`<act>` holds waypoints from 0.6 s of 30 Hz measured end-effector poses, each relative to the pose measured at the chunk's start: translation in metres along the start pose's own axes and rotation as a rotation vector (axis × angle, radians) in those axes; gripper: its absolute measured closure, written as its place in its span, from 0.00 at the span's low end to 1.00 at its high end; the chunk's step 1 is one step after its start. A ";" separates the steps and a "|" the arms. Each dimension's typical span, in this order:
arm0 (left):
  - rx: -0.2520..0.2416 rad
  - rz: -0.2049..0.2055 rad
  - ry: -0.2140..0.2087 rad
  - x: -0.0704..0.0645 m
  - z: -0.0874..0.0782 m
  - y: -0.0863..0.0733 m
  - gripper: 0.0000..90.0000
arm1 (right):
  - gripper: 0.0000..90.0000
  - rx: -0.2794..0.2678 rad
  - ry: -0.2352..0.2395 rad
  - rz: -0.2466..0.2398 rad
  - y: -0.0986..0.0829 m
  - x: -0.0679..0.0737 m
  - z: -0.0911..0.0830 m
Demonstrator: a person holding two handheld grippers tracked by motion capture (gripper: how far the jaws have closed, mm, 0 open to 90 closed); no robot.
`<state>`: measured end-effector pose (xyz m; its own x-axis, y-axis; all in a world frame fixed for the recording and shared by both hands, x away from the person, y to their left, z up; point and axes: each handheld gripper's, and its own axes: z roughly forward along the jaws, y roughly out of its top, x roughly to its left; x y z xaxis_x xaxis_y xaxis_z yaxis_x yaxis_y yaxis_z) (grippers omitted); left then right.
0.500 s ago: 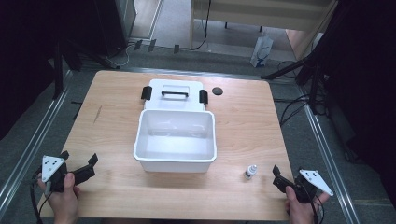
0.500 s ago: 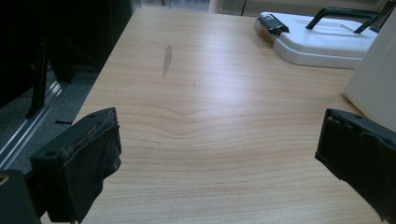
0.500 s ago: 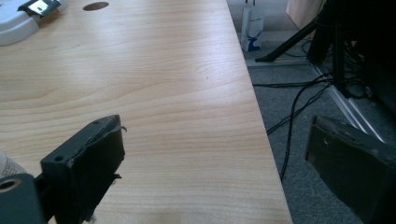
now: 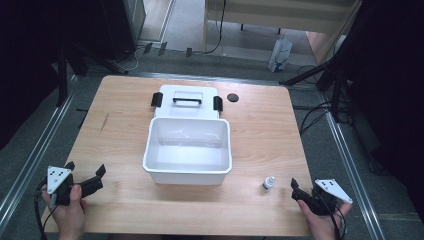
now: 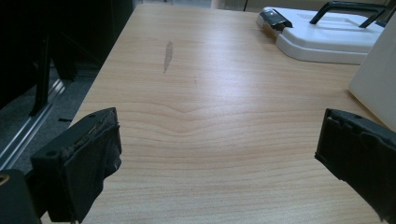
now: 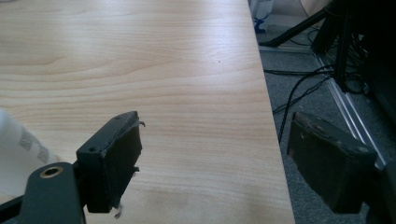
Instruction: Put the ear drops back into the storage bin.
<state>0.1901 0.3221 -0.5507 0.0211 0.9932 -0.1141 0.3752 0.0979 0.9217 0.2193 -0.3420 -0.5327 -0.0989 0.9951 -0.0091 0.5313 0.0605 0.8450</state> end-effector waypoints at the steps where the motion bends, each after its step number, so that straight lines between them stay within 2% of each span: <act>1: 0.000 0.000 0.000 0.000 0.000 0.000 0.01 | 0.21 0.008 0.012 -0.020 0.005 0.002 -0.002; 5: 0.008 0.003 0.000 -0.001 0.001 0.000 0.01 | 0.21 0.026 0.031 -0.059 0.014 0.005 -0.007; 6: 0.010 0.005 0.001 -0.001 0.001 0.000 0.01 | 0.21 0.043 0.049 -0.095 0.023 0.008 -0.009; 8: 0.010 0.003 0.001 0.000 0.001 0.000 0.01 | 0.21 0.060 0.053 -0.121 0.029 0.010 -0.012; 10: 0.010 0.002 -0.001 0.000 0.002 0.000 0.01 | 0.21 0.069 0.059 -0.131 0.032 0.011 -0.012; 15: 0.009 -0.005 -0.005 0.001 0.002 0.001 0.01 | 0.22 0.133 0.059 -0.170 0.045 0.014 -0.011; 18: 0.011 -0.007 -0.007 0.001 0.002 0.001 0.01 | 0.23 0.184 0.064 -0.216 0.049 0.018 -0.010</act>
<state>0.1924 0.3233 -0.5509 0.0248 0.9921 -0.1228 0.3855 0.1039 0.9168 0.2352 -0.3219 -0.4860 -0.2760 0.9509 -0.1401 0.6352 0.2899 0.7158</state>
